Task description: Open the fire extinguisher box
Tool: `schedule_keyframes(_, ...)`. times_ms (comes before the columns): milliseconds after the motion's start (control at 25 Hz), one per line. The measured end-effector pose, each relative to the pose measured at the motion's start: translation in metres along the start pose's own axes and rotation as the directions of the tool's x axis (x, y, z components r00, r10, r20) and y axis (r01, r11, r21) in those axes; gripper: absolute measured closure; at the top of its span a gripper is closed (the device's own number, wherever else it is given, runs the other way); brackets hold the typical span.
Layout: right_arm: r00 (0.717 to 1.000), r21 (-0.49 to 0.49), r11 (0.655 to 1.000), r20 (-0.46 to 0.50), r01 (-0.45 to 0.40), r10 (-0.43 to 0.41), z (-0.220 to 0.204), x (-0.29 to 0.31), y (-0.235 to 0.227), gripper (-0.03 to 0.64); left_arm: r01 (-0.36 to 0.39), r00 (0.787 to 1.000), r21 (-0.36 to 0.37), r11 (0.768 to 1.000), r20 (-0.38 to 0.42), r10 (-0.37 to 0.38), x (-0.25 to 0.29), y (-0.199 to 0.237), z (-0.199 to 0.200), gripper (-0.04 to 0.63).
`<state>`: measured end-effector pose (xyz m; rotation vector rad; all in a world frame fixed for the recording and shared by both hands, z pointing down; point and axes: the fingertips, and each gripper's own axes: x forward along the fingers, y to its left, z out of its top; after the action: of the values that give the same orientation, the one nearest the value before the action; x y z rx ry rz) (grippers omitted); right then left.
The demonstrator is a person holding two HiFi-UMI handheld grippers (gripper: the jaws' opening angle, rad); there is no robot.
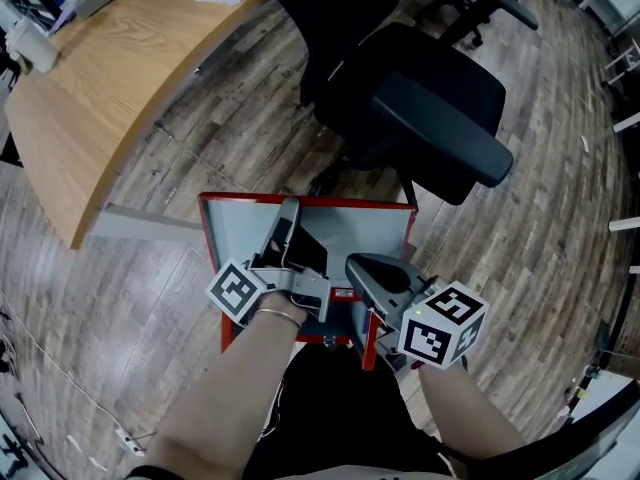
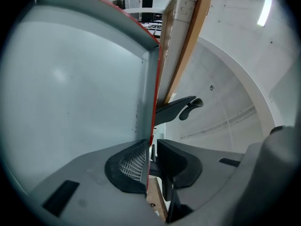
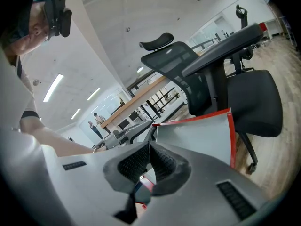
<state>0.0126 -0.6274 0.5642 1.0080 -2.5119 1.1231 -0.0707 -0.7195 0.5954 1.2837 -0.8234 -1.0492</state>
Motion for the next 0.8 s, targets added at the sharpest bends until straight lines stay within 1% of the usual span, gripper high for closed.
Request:
schedule_keyframes(120, 1.000, 0.004, 1.000, 0.007, 0.002, -0.002, -0.003, -0.002, 0.003, 0.606, 0.021, 1.000, 0.010, 1.000, -0.007, -0.020, -0.005, -0.004, 0.002, 0.505)
schedule_keyframes(160, 1.000, 0.005, 1.000, 0.008, 0.002, -0.002, -0.004, -0.003, 0.004, 0.606, 0.027, 1.000, 0.012, 1.000, -0.013, -0.026, -0.006, -0.006, 0.002, 0.500)
schedule_keyframes(280, 1.000, 0.006, 1.000, 0.011, 0.003, -0.003, -0.007, -0.005, 0.008, 0.606, 0.033, 0.999, 0.020, 0.999, -0.018, -0.033, -0.013, -0.010, 0.000, 0.500)
schedule_keyframes(440, 1.000, -0.007, 1.000, 0.019, 0.000, 0.000, -0.007, -0.009, 0.018, 0.606, 0.008, 1.000, 0.038, 0.999, 0.000, -0.008, -0.031, -0.010, 0.002, 0.500)
schedule_keyframes(560, 1.000, -0.026, 1.000, 0.027, 0.003, -0.002, -0.004, -0.016, 0.028, 0.606, 0.008, 1.000, 0.091, 0.996, 0.002, -0.008, -0.043, -0.023, 0.003, 0.500)
schedule_keyframes(680, 0.999, -0.053, 0.999, 0.042, 0.000, 0.002, 0.003, -0.024, 0.043, 0.606, 0.048, 0.998, 0.161, 0.986, -0.043, -0.042, -0.046, -0.053, -0.001, 0.519)
schedule_keyframes(800, 0.998, -0.103, 0.995, 0.056, -0.005, 0.011, 0.017, -0.032, 0.062, 0.606, 0.138, 0.985, 0.219, 0.966, -0.135, -0.110, -0.042, -0.094, -0.011, 0.543)
